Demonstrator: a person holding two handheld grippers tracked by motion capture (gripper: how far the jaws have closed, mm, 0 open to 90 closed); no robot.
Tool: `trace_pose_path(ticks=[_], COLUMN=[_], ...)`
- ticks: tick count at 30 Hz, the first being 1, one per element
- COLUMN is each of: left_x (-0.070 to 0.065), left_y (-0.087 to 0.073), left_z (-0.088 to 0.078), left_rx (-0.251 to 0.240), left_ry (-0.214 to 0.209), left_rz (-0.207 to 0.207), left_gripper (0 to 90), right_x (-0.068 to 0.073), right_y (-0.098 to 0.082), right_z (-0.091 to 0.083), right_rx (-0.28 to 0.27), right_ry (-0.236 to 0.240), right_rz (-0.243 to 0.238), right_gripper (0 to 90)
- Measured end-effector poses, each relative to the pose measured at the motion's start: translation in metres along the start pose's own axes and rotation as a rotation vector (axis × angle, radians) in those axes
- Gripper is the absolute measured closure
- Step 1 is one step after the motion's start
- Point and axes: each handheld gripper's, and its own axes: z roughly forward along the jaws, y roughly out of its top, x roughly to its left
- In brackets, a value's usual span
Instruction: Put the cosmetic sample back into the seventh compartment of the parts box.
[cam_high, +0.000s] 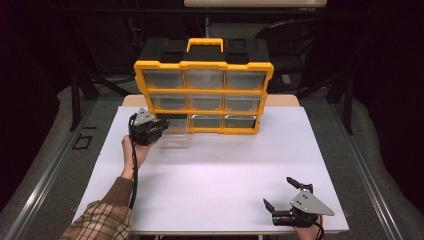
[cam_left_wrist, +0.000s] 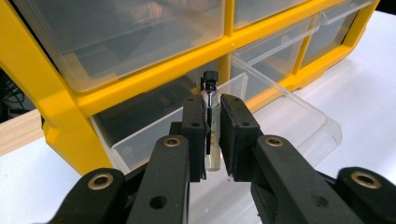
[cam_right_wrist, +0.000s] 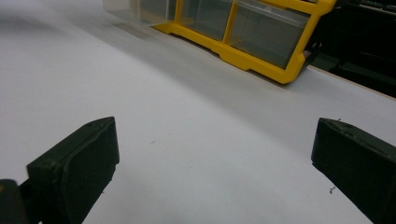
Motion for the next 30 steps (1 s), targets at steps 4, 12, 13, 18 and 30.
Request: trace_pose_path(ticks=[4, 12, 13, 18, 30], left_x=[-0.0002, 0.0011, 0.0012, 0.0007, -0.0027], left_y=[-0.0007, -0.0029, -0.0030, -0.0034, 0.0038], left_z=[0.0016, 0.0055, 0.0059, 0.0083, -0.0004], left_rx=[0.008, 0.038, 0.040, 0.065, 0.041], left_ry=[0.001, 0.000, 0.000, -0.001, 0.026], left_rz=[-0.002, -0.004, -0.001, 0.003, 0.001], left_gripper=[80.5, 80.4, 80.4, 79.8, 35.8], right_x=[0.0000, 0.0000, 0.0000, -0.0001, -0.0001], right_y=[0.0000, -0.0001, -0.0001, -0.0001, 0.0001], right_z=[0.0001, 0.0004, 0.0004, 0.0006, 0.0005], right_rx=[0.000, 0.002, 0.004, 0.003, 0.001], right_ry=[0.000, -0.001, 0.001, 0.001, 0.000], right_rz=[0.001, -0.001, 0.000, -0.002, -0.002], right_gripper=[0.2, 0.2, 0.2, 0.2, 0.2])
